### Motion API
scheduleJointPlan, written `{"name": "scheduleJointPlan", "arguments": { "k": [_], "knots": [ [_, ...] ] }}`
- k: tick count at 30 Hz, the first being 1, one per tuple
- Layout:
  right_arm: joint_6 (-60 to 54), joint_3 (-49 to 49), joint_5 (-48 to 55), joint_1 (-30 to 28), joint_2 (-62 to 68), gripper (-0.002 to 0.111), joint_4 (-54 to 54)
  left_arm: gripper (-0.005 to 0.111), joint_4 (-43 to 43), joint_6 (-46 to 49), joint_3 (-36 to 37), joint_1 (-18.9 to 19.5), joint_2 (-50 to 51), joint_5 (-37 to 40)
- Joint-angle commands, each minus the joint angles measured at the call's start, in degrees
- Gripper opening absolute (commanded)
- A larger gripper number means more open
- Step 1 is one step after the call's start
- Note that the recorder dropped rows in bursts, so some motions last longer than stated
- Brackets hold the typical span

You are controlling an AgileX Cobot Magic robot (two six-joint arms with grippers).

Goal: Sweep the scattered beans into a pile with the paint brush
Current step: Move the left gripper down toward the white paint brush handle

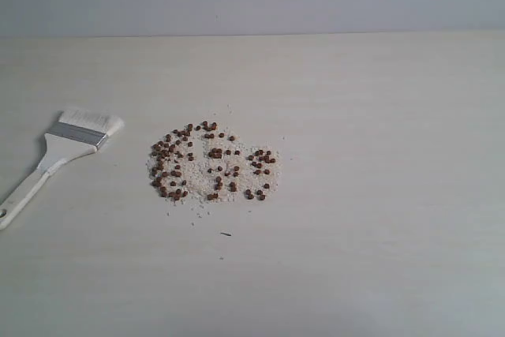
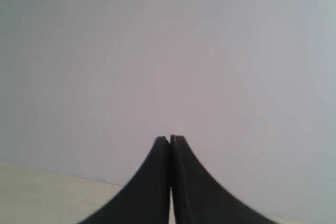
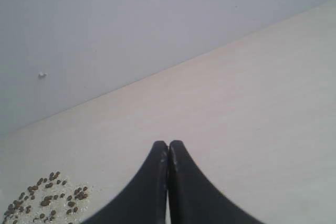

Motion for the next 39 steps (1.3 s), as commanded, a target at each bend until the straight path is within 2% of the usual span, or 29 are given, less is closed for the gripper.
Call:
{"name": "scheduleJointPlan", "arguments": {
  "k": [1, 17, 22, 26, 30, 32, 35, 38, 39],
  "knots": [
    [-0.30, 0.27, -0.38, -0.29, -0.36, 0.000, -0.21, 0.000, -0.15, 0.46, -1.78, -0.29, 1.96, 0.42],
    [-0.30, 0.27, -0.38, -0.29, -0.36, 0.000, -0.21, 0.000, -0.04, 0.46, -1.78, -0.29, 2.24, 3.65],
    [-0.30, 0.27, -0.38, -0.29, -0.36, 0.000, -0.21, 0.000, -0.04, -0.21, -1.78, -0.29, 2.65, 7.49],
    [-0.30, 0.27, -0.38, -0.29, -0.36, 0.000, -0.21, 0.000, -0.04, -0.61, -3.86, -0.09, 8.17, 6.74],
    [-0.30, 0.27, -0.38, -0.29, -0.36, 0.000, -0.21, 0.000, -0.04, 0.22, -12.81, -0.09, 19.34, 10.45],
    [-0.30, 0.27, -0.38, -0.29, -0.36, 0.000, -0.21, 0.000, -0.04, 3.33, -18.95, -0.09, 26.22, 15.87],
    [-0.30, 0.27, -0.38, -0.29, -0.36, 0.000, -0.08, 0.000, 0.07, 10.19, -28.80, -0.09, 36.90, 28.19],
    [-0.30, 0.27, -0.38, -0.29, -0.36, 0.000, -0.08, 0.000, -0.17, 18.44, -47.79, -0.09, 53.12, 52.94],
    [-0.30, 0.27, -0.38, -0.29, -0.36, 0.000, -0.08, 0.000, -0.44, 19.55, -51.57, -0.09, 56.41, 57.75]
  ]
}}
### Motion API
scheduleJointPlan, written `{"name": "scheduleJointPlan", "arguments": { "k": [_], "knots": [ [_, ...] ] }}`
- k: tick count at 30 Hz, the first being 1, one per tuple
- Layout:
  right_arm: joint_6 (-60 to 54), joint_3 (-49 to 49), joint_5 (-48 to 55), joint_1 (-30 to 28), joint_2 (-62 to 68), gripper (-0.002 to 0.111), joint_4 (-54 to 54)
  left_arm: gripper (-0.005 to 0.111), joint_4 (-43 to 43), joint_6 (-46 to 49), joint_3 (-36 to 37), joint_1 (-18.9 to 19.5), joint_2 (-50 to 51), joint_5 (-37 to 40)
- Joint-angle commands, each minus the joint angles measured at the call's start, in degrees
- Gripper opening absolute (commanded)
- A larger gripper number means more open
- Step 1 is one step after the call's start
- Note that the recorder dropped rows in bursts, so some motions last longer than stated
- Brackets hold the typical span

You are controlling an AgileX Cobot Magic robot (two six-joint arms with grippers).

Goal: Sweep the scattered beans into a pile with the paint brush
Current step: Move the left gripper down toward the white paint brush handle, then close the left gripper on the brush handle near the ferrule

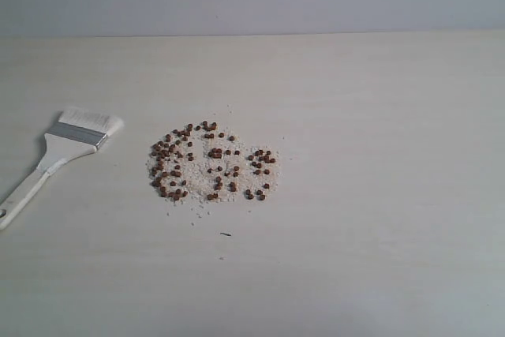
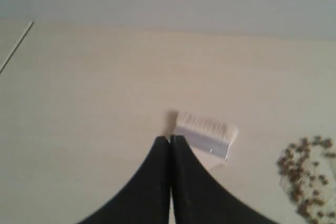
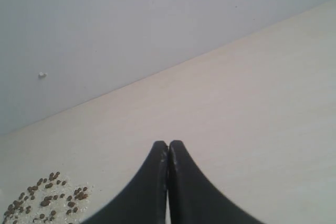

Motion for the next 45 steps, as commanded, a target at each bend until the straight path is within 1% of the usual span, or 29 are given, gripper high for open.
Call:
{"name": "scheduleJointPlan", "arguments": {
  "k": [1, 3, 5, 6, 7, 8, 9, 10, 11, 13, 15, 18, 20, 22, 23, 25, 27, 28, 30, 33, 35, 37, 40, 42, 43, 45],
  "knots": [
    [-0.30, 0.27, -0.38, -0.29, -0.36, 0.000, -0.08, 0.000, -1.07, 6.36, -15.24, -0.09, 13.37, 22.10],
    [-0.30, 0.27, -0.38, -0.29, -0.36, 0.000, -0.08, 0.000, -2.41, 8.30, -19.50, -0.09, 19.09, 26.77],
    [-0.30, 0.27, -0.38, -0.29, -0.36, 0.000, -0.08, 0.000, -7.97, 15.63, -21.16, -0.09, 27.38, 26.80],
    [-0.30, 0.27, -0.38, -0.29, -0.36, 0.000, -0.08, 0.000, -9.47, 18.43, -21.46, -0.09, 30.16, 27.17],
    [-0.30, 0.27, -0.38, -0.29, -0.36, 0.000, -0.08, 0.000, -10.31, 21.18, -22.56, -0.09, 34.37, 29.21],
    [-0.30, 0.27, -0.38, -0.29, -0.36, 0.000, -0.20, 0.000, -10.31, 21.90, -23.21, -0.09, 36.55, 30.01],
    [-0.30, 0.27, -0.38, -0.29, -0.36, 0.000, -0.20, 0.005, -9.94, 22.01, -23.87, -0.09, 39.77, 30.38],
    [-0.30, 0.27, -0.38, -0.29, -0.36, 0.000, -0.20, 0.011, -9.51, 22.32, -23.97, -0.09, 41.49, 30.12],
    [-0.30, 0.27, -0.38, -0.29, -0.36, 0.000, -0.20, 0.021, -9.24, 24.35, -23.97, -0.09, 43.30, 29.18],
    [-0.30, 0.27, -0.38, -0.29, -0.36, 0.000, -0.20, 0.033, -9.35, 30.95, -23.97, -0.09, 45.89, 27.58],
    [-0.30, 0.27, -0.38, -0.29, -0.36, 0.000, -0.20, 0.036, -9.94, 34.33, -23.97, -0.09, 47.15, 26.79],
    [-0.30, 0.27, -0.38, -0.29, -0.36, 0.000, -0.20, 0.037, -9.94, 34.44, -24.01, -0.09, 49.04, 23.61],
    [-0.30, 0.27, -0.38, -0.29, -0.36, 0.000, -0.20, 0.037, -8.68, 35.62, -24.01, 0.03, 51.57, 20.61],
    [-0.30, 0.27, -0.38, -0.29, -0.36, 0.000, -0.20, 0.037, -7.55, 39.00, -24.01, 0.03, 53.36, 19.57],
    [-0.30, 0.27, -0.38, -0.29, -0.36, 0.000, -0.09, 0.037, -6.60, 39.16, -24.01, 0.03, 54.12, 18.90],
    [-0.30, 0.27, -0.38, -0.29, -0.36, 0.000, -0.09, 0.041, -6.11, 39.16, -24.01, 0.03, 55.34, 18.05],
    [-0.30, 0.27, -0.38, -0.29, -0.36, 0.000, -0.09, 0.052, -6.11, 39.16, -24.01, 0.03, 56.35, 16.73],
    [-0.30, 0.27, -0.38, -0.29, -0.36, 0.000, -0.09, 0.064, -6.11, 38.72, -24.01, 0.03, 57.21, 15.14],
    [-0.30, 0.27, -0.38, -0.29, -0.36, 0.000, -0.09, 0.074, -6.11, 37.26, -24.01, 0.03, 58.62, 13.63],
    [-0.30, 0.27, -0.38, -0.29, -0.36, 0.000, -0.09, 0.073, -6.11, 37.25, -24.01, 0.03, 60.52, 14.30],
    [-0.30, 0.27, -0.38, -0.29, -0.36, 0.000, -0.09, 0.073, -5.84, 40.82, -24.24, 0.03, 61.96, 16.82],
    [-0.30, 0.27, -0.38, -0.29, -0.36, 0.000, -0.21, 0.073, -6.07, 40.43, -24.75, 0.03, 63.21, 17.08],
    [-0.30, 0.27, -0.38, -0.29, -0.36, 0.000, -0.21, 0.073, -6.07, 40.16, -24.75, 0.03, 63.21, 15.43],
    [-0.30, 0.27, -0.38, -0.29, -0.36, 0.000, -0.21, 0.073, -6.07, 39.20, -24.75, 0.03, 63.21, 12.27],
    [-0.30, 0.27, -0.38, -0.29, -0.36, 0.000, -0.21, 0.073, -6.07, 39.18, -24.75, -0.10, 63.21, 9.29],
    [-0.30, 0.27, -0.38, -0.29, -0.36, 0.000, -0.21, 0.073, -6.07, 39.18, -24.75, -0.20, 63.21, 8.43]
  ]
}}
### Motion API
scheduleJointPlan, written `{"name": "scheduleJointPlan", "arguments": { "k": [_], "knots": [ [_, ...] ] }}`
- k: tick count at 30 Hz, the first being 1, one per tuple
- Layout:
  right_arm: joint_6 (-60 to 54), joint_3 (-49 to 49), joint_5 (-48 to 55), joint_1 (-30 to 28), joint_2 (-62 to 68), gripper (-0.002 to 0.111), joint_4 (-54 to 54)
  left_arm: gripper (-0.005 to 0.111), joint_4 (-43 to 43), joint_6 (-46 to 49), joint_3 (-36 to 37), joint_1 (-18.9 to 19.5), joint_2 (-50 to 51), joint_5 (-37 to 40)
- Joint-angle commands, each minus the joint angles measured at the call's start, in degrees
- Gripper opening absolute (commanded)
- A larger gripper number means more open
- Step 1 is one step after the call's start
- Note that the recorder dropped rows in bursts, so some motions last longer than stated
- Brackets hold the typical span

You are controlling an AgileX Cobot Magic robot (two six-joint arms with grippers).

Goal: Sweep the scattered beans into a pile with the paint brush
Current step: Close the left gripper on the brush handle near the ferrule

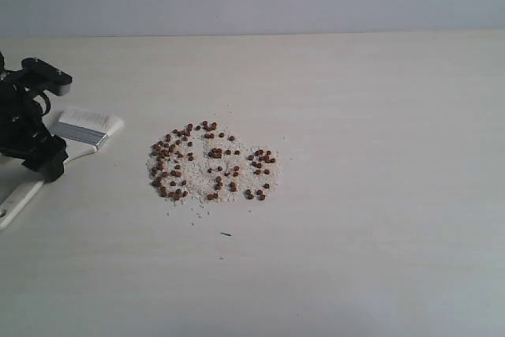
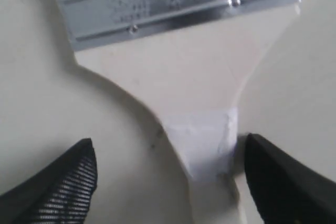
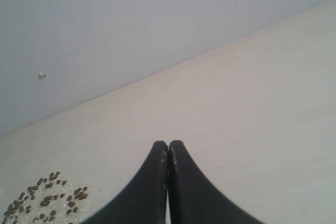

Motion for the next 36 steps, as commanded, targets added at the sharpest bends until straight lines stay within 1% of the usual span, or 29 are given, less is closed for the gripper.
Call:
{"name": "scheduleJointPlan", "arguments": {
  "k": [1, 7, 15, 22, 28, 36],
  "knots": [
    [-0.30, 0.27, -0.38, -0.29, -0.36, 0.000, -0.21, 0.073, -0.14, -1.32, -0.51, -0.20, 0.04, -3.71],
    [-0.30, 0.27, -0.38, -0.29, -0.36, 0.000, -0.10, 0.073, -0.14, -6.11, -0.51, -0.30, 0.04, -3.03],
    [-0.30, 0.27, -0.38, -0.29, -0.36, 0.000, -0.10, 0.069, -0.14, -5.89, -0.51, -0.30, 0.04, -1.55],
    [-0.30, 0.27, -0.38, -0.29, -0.36, 0.000, -0.10, 0.069, -0.14, -5.89, -0.51, -0.30, 1.79, 0.88],
    [-0.30, 0.27, -0.38, -0.29, -0.36, 0.000, -0.10, 0.069, -0.14, -5.89, -0.63, -0.30, 2.66, -0.08],
    [-0.30, 0.27, -0.38, -0.29, -0.36, 0.000, -0.10, 0.067, -0.36, -5.89, -1.12, -0.30, 2.66, 1.56]
  ]
}}
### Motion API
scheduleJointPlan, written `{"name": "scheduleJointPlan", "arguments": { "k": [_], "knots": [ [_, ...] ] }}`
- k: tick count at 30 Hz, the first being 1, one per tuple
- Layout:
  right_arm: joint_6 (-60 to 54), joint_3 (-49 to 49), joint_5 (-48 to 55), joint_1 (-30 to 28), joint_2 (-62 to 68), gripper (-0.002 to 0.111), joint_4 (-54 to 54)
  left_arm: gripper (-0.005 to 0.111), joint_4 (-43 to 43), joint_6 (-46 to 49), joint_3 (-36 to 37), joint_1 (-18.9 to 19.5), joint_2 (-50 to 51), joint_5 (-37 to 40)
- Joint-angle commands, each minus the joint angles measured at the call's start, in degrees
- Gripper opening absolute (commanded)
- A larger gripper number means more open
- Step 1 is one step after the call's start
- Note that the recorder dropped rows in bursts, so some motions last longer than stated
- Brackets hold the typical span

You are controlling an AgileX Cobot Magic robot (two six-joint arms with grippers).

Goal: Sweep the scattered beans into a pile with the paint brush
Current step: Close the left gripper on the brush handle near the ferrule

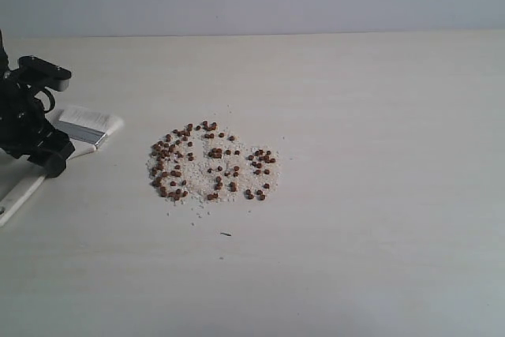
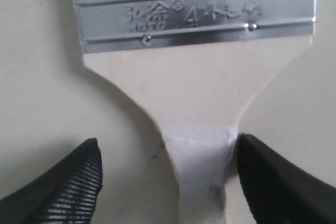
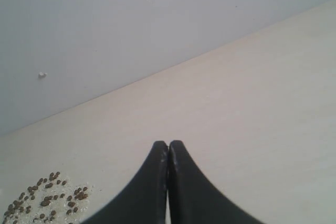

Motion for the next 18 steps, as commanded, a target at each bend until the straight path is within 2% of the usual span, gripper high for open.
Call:
{"name": "scheduleJointPlan", "arguments": {
  "k": [1, 6, 8, 18],
  "knots": [
    [-0.30, 0.27, -0.38, -0.29, -0.36, 0.000, -0.10, 0.065, -0.28, -0.23, 0.32, -0.30, 1.17, 0.73],
    [-0.30, 0.27, -0.38, -0.29, -0.36, 0.000, -0.10, 0.042, -3.75, -0.23, 0.32, -0.30, 1.17, -0.01],
    [-0.30, 0.27, -0.38, -0.29, -0.36, 0.000, -0.10, 0.037, -3.75, 0.02, 0.32, -0.30, 1.17, -0.16],
    [-0.30, 0.27, -0.38, -0.29, -0.36, 0.000, -0.10, 0.041, -4.19, 0.02, 0.32, -0.30, 1.50, -1.79]
  ]
}}
